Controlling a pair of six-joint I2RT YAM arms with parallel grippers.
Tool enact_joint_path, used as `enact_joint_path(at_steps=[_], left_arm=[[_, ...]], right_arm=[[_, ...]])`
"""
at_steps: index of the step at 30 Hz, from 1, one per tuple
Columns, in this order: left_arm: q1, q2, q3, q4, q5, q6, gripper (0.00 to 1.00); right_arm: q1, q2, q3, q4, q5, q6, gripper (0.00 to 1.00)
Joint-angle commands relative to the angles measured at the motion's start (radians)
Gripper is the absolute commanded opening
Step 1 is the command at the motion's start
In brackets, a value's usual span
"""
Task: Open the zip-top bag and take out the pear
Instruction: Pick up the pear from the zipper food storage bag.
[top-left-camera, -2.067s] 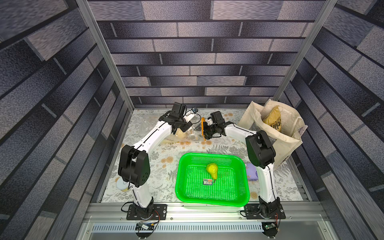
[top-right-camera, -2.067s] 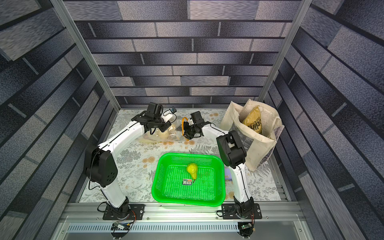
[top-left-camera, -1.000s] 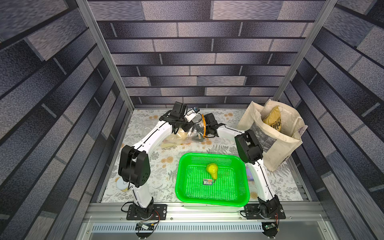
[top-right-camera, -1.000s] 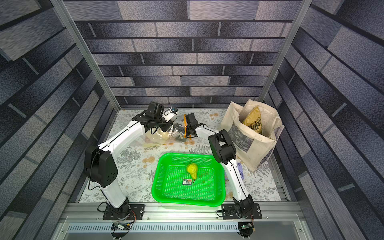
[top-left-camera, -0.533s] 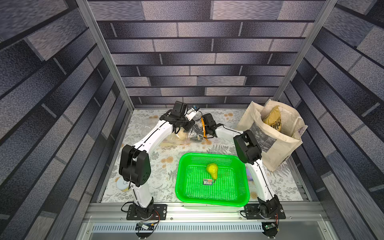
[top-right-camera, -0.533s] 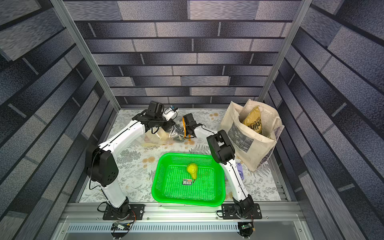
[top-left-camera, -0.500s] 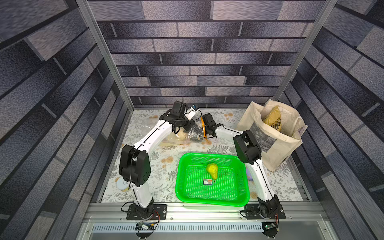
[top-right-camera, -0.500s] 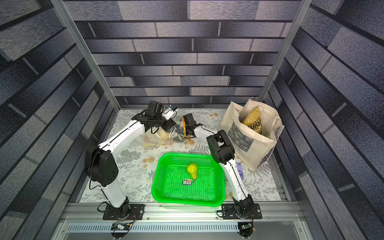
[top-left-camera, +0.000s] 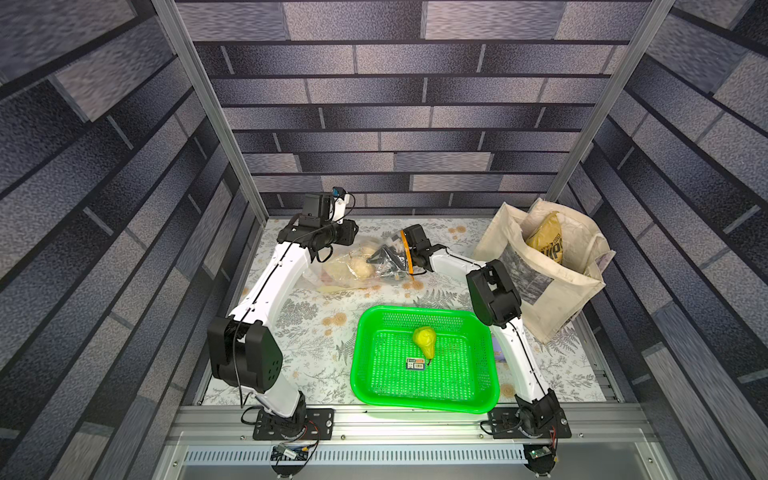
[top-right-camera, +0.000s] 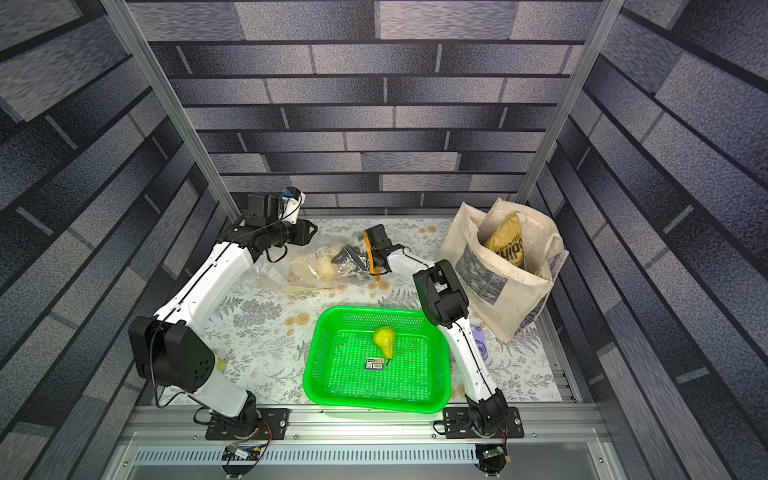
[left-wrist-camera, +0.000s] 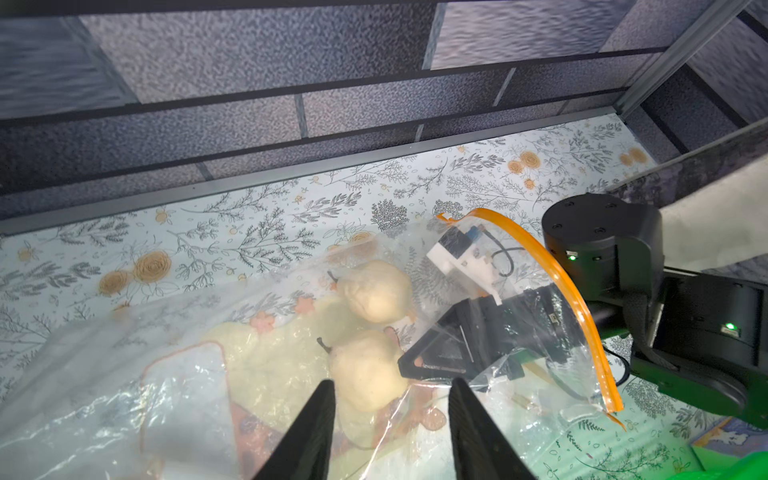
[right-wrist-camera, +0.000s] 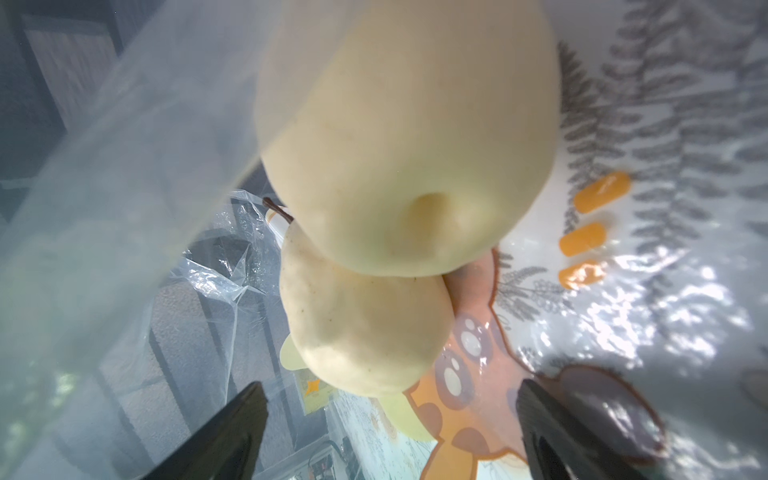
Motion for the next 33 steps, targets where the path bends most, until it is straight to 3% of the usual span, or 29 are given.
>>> enact_joint_path(at_steps=[1, 5, 11, 33], left_arm=[[0.019, 0.053, -0.006, -0.099, -0.032, -0.119, 0.39], [0.025, 0.117, 0.004, -0.146, -0.111, -0.14, 0.3], [0.044, 0.213, -0.032, -0.117, -0.089, -0.141, 0.23], [0.037, 0.372, -0.097, 0.04, -0.067, -0.147, 0.2]], right_arm=[[0.009, 0.02, 0.035, -0.029, 0.005, -0.022, 0.95], [0.009, 0.025, 0.05, -0.03, 0.009, -0.017, 0.94], [0.009, 0.033, 0.059, -0.028, 0.007, 0.0, 0.93], [0.013, 0.067, 0.11, -0.056, 0.022, 0.005, 0.96]])
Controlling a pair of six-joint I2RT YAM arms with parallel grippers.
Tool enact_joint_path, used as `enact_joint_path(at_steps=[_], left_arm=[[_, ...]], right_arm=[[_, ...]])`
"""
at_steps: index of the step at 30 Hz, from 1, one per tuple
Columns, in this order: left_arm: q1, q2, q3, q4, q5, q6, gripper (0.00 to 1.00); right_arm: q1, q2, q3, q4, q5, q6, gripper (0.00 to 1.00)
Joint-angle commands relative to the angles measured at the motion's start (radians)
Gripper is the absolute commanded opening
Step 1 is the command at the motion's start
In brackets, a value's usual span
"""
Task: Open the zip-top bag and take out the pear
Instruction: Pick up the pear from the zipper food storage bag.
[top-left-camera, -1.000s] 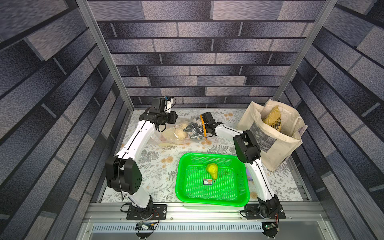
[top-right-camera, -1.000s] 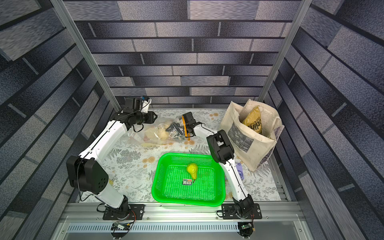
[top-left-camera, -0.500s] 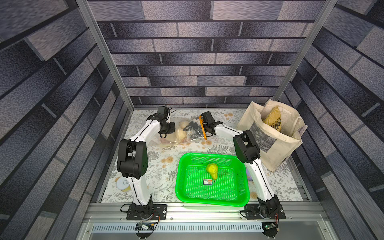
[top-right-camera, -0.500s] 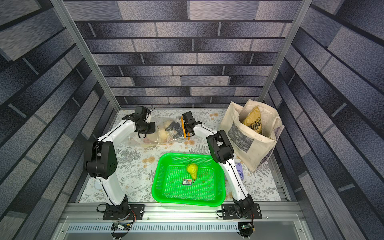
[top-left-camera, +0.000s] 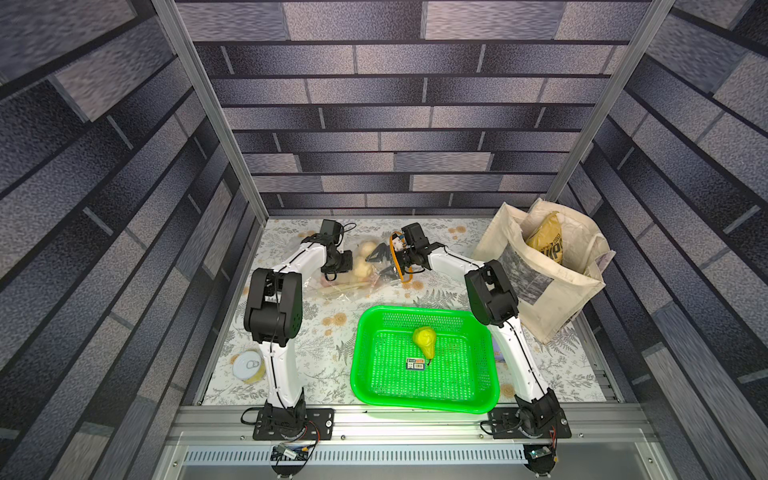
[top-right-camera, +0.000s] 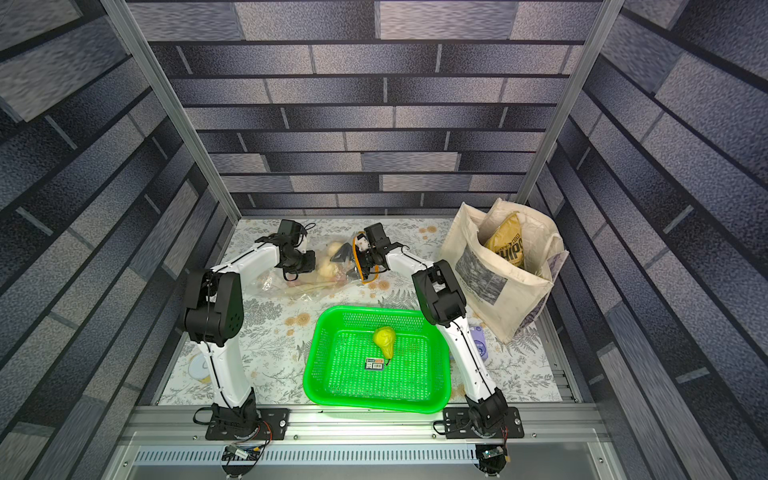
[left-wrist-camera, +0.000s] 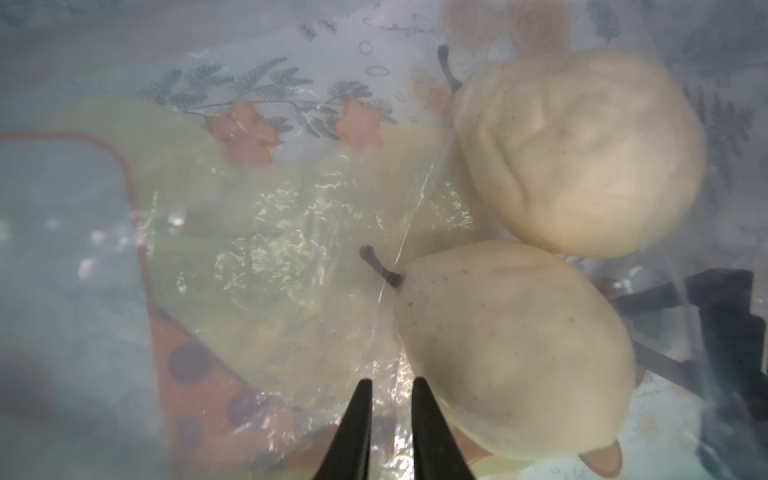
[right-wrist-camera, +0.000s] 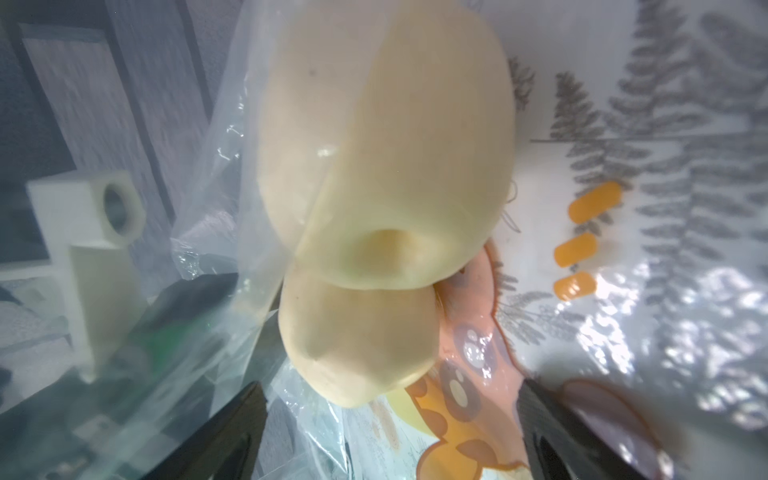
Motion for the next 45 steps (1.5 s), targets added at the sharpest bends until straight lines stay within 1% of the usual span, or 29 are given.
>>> enact_joint_path(at_steps=[1, 5, 11, 18, 22, 28, 30, 35, 38, 43, 45], left_arm=[[-0.004, 0.01, -0.017, 0.023, -0.003, -0.02, 0.2], [-0.003, 0.007, -0.022, 0.026, -0.024, -0.016, 0.2], [-0.005, 0.025, -0.015, 0.031, 0.005, -0.003, 0.2], [-0.027, 0.051, -0.013, 0.062, 0.041, -0.006, 0.2], [-0.038, 0.065, -0.012, 0.078, 0.069, -0.013, 0.2], [-0.034, 0.058, -0.004, 0.093, 0.077, -0.027, 0.2], [-0.032, 0.056, 0.004, 0.092, 0.079, -0.028, 0.21], [-0.015, 0.048, 0.029, 0.076, 0.085, -0.02, 0.22], [0.004, 0.026, 0.034, 0.07, 0.091, -0.009, 0.24], [0.041, -0.02, 0.058, 0.027, 0.098, 0.017, 0.26], [0.05, -0.056, 0.06, 0.018, 0.105, 0.038, 0.29]], right_arm=[[0.011, 0.034, 0.041, -0.02, 0.013, 0.003, 0.96], [0.012, 0.043, 0.056, -0.025, 0.022, 0.006, 0.96], [0.017, 0.077, 0.108, -0.058, 0.052, 0.018, 0.96], [0.031, 0.108, 0.15, -0.051, 0.058, 0.054, 0.86], [0.042, 0.114, 0.15, -0.036, 0.046, 0.071, 0.86], [0.063, 0.113, 0.151, -0.025, 0.02, 0.073, 0.84], [0.063, 0.109, 0.149, -0.025, 0.011, 0.072, 0.81], [0.063, 0.089, 0.133, -0.033, 0.003, 0.05, 0.65], [0.058, 0.073, 0.113, -0.046, 0.006, 0.038, 0.61], [0.031, 0.012, 0.023, -0.015, 0.026, 0.032, 0.56], [0.017, -0.007, -0.006, -0.001, 0.027, 0.033, 0.55]])
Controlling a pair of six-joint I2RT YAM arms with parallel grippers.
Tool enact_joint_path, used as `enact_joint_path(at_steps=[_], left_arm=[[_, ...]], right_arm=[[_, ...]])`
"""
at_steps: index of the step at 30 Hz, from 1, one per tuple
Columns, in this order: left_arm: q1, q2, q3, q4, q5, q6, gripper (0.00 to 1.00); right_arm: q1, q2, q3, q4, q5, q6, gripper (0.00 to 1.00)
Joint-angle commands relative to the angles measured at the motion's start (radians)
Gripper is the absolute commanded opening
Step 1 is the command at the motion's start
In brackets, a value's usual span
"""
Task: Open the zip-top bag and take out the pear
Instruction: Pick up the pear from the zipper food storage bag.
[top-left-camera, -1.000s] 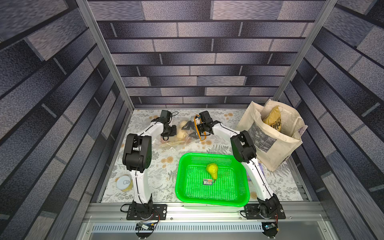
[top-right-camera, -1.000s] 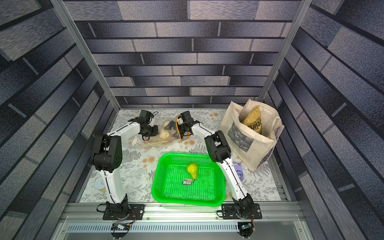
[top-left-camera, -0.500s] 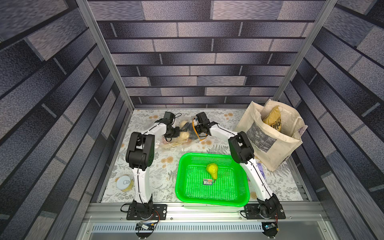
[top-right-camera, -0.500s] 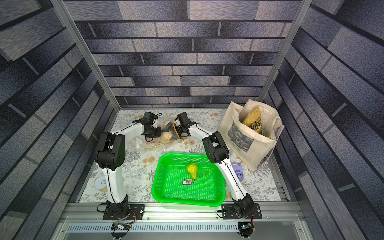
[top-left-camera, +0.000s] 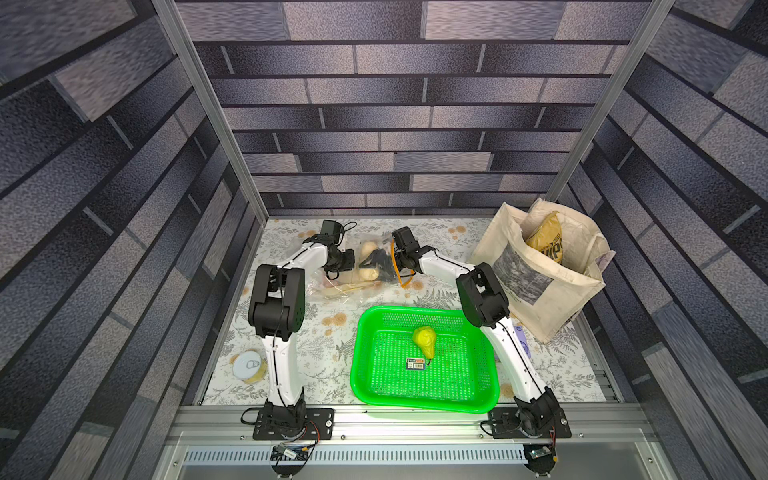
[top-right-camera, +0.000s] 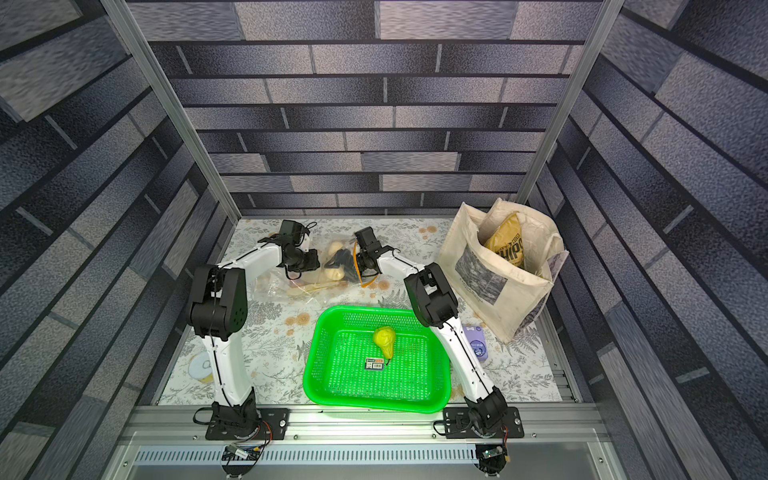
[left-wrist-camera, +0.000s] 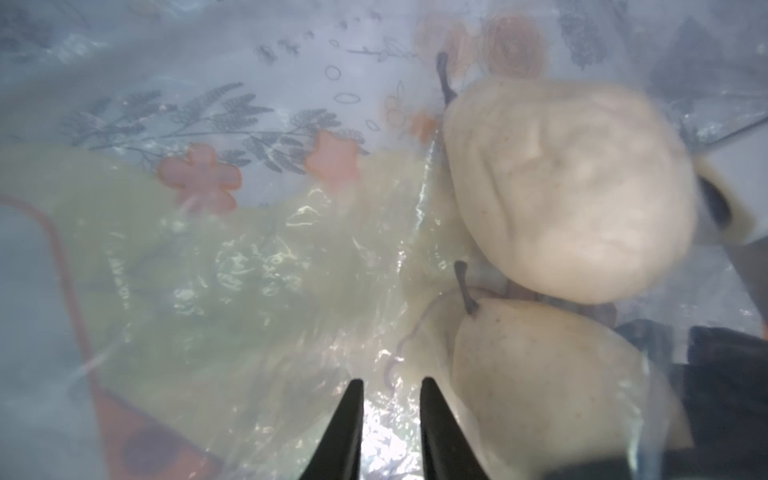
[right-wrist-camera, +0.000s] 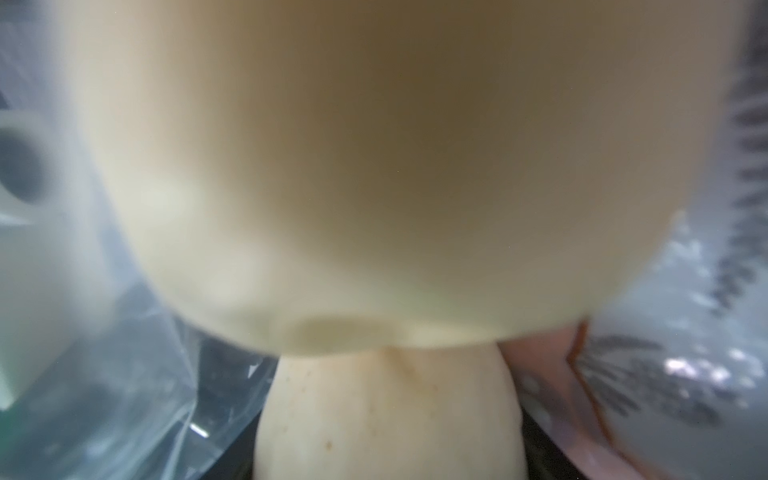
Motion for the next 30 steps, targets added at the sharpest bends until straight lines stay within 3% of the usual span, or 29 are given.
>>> enact_joint_path(at_steps=[1, 11, 16, 22, 25, 30], left_arm=[[0.018, -0.117, 0.033, -0.046, 0.025, 0.049, 0.32], [0.007, -0.308, 0.01, -0.011, 0.203, 0.064, 0.54], [-0.02, -0.344, 0.047, -0.111, 0.264, 0.194, 0.61], [-0.042, -0.441, -0.117, 0.063, 0.353, 0.284, 0.66], [-0.063, -0.457, -0.163, 0.115, 0.338, 0.309, 0.7], [-0.09, -0.422, -0.114, 0.07, 0.313, 0.334, 0.71]], right_arm=[[-0.022, -0.065, -0.054, 0.011, 0.008, -0.018, 0.54], [-0.05, -0.115, -0.075, -0.018, -0.015, -0.077, 0.55], [-0.063, -0.155, -0.091, -0.072, -0.006, -0.115, 0.55], [-0.079, -0.187, -0.105, -0.103, -0.026, -0.147, 0.56], [-0.081, -0.206, -0.105, -0.135, -0.027, -0.178, 0.56], [-0.089, -0.237, -0.107, -0.18, -0.018, -0.215, 0.57]])
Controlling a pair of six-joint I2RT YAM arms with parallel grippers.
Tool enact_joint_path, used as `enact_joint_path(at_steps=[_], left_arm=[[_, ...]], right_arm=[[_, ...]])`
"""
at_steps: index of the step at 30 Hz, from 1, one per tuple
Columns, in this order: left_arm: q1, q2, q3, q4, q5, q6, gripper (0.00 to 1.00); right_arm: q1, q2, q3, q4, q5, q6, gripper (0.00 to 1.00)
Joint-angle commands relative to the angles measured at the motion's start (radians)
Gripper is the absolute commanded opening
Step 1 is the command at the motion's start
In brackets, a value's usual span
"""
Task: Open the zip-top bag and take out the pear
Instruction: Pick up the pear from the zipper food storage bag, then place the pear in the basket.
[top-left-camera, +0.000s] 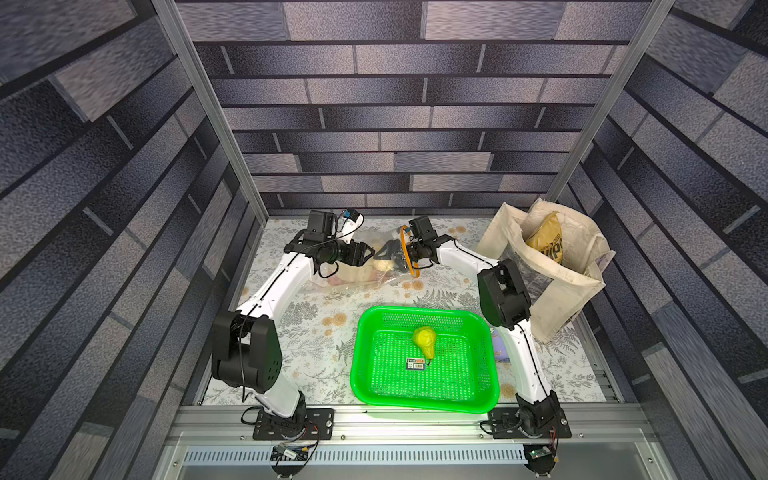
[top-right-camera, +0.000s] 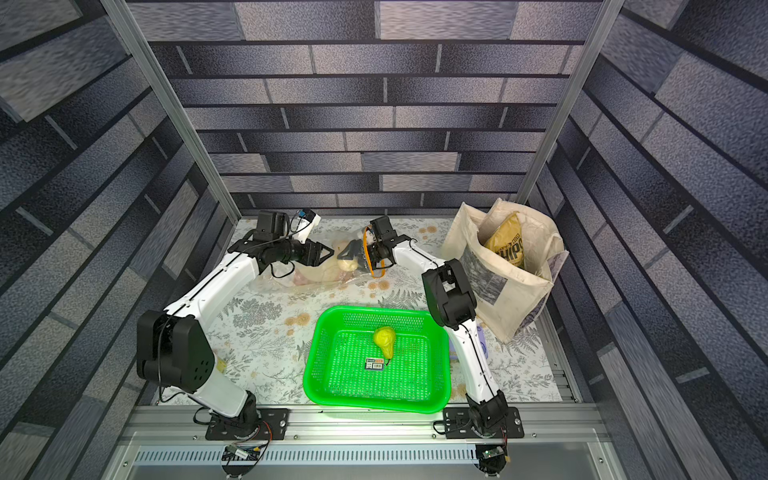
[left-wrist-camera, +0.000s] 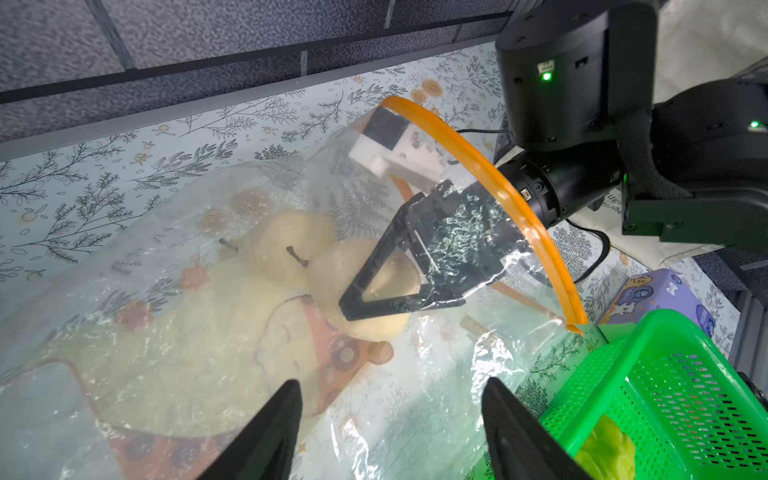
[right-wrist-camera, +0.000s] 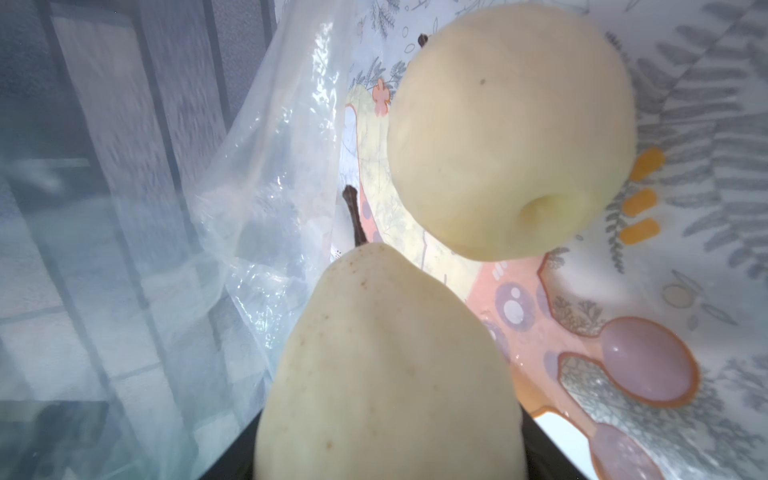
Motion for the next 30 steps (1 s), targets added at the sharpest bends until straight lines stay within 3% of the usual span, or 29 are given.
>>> enact_joint_path(at_steps=[1, 9, 14, 22, 26, 30], left_arm=[[-0.011, 0.002, 0.021, 0.033, 0.004, 0.048, 0.72], [-0.074, 0.004, -0.027, 0.078, -0.112, 0.176, 0.75], [-0.103, 0.078, 0.03, 0.057, -0.184, 0.253, 0.76], [-0.118, 0.135, 0.063, 0.053, -0.128, 0.278, 0.74], [-0.114, 0.163, 0.091, 0.034, -0.126, 0.277, 0.66], [-0.107, 0.174, 0.101, 0.03, -0.111, 0.274, 0.39]], right_arm=[[-0.013, -0.063, -0.013, -0.055, -0.01, -0.044, 0.57], [-0.014, -0.071, -0.018, -0.044, -0.039, -0.036, 0.57], [-0.014, -0.081, -0.038, 0.006, -0.076, -0.01, 0.57], [-0.014, -0.1, -0.054, 0.03, -0.097, 0.0, 0.57], [-0.014, -0.103, -0.064, 0.049, -0.114, 0.008, 0.57], [-0.013, -0.106, -0.073, 0.057, -0.118, 0.01, 0.57]])
